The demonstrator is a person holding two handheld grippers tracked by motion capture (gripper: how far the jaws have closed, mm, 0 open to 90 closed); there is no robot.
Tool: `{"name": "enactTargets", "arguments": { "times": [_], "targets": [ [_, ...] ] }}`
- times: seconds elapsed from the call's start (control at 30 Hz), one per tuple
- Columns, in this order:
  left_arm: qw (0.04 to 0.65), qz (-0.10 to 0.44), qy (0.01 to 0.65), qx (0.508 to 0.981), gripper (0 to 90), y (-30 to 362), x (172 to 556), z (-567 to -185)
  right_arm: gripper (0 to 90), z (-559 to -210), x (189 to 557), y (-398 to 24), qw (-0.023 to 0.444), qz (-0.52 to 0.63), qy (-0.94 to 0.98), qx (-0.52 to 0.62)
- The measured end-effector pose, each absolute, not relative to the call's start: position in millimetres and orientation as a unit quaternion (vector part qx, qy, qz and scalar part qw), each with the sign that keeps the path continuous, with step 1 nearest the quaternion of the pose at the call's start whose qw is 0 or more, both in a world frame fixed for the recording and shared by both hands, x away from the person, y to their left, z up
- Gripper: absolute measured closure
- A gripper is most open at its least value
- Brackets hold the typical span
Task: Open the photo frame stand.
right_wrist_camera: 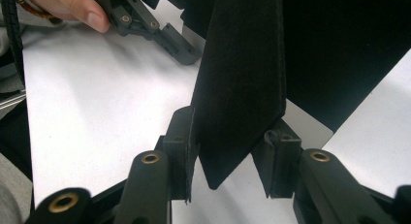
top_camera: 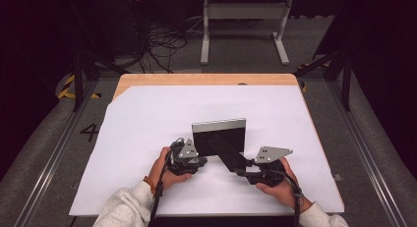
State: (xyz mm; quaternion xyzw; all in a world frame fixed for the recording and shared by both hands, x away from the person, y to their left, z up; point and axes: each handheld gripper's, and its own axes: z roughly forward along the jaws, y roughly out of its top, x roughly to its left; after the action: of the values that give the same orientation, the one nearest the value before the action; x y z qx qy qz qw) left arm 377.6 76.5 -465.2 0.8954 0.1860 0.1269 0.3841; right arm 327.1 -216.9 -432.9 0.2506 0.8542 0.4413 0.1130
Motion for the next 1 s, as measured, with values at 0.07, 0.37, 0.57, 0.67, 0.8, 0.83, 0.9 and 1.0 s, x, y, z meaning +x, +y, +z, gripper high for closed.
{"name": "enactTargets", "arguments": {
  "times": [0.07,0.37,0.57,0.67,0.8,0.83,0.9,1.0],
  "targets": [
    [0.379,0.133,0.184,0.897,59.3,75.9,378.4,-464.5,64.0,-433.2,327.3,-216.9,0.109,0.441,0.856,0.249],
    [0.376,0.152,0.185,0.895,57.3,72.8,385.9,-464.2,66.0,-434.8,326.8,-212.4,0.117,0.431,0.862,0.241],
    [0.375,0.168,0.185,0.893,56.8,70.0,388.4,-465.0,67.9,-436.8,327.6,-212.2,0.121,0.426,0.864,0.239],
    [0.372,0.175,0.187,0.892,56.9,68.4,391.2,-464.9,68.8,-437.6,328.0,-211.1,0.128,0.42,0.866,0.238],
    [0.37,0.18,0.188,0.892,57.5,67.1,392.5,-464.7,69.3,-439.4,328.6,-210.4,0.139,0.412,0.869,0.236],
    [0.372,0.181,0.19,0.89,57.6,66.8,393.2,-465.2,69.6,-439.7,329.1,-210.5,0.138,0.412,0.869,0.238],
    [0.372,0.184,0.191,0.89,57.7,66.1,394.6,-465.2,69.9,-440.9,329.7,-210.6,0.143,0.412,0.867,0.24],
    [0.369,0.193,0.193,0.888,58.9,65.9,395.6,-465.5,70.7,-442.4,330.7,-210.4,0.149,0.409,0.867,0.241]
  ]
}}
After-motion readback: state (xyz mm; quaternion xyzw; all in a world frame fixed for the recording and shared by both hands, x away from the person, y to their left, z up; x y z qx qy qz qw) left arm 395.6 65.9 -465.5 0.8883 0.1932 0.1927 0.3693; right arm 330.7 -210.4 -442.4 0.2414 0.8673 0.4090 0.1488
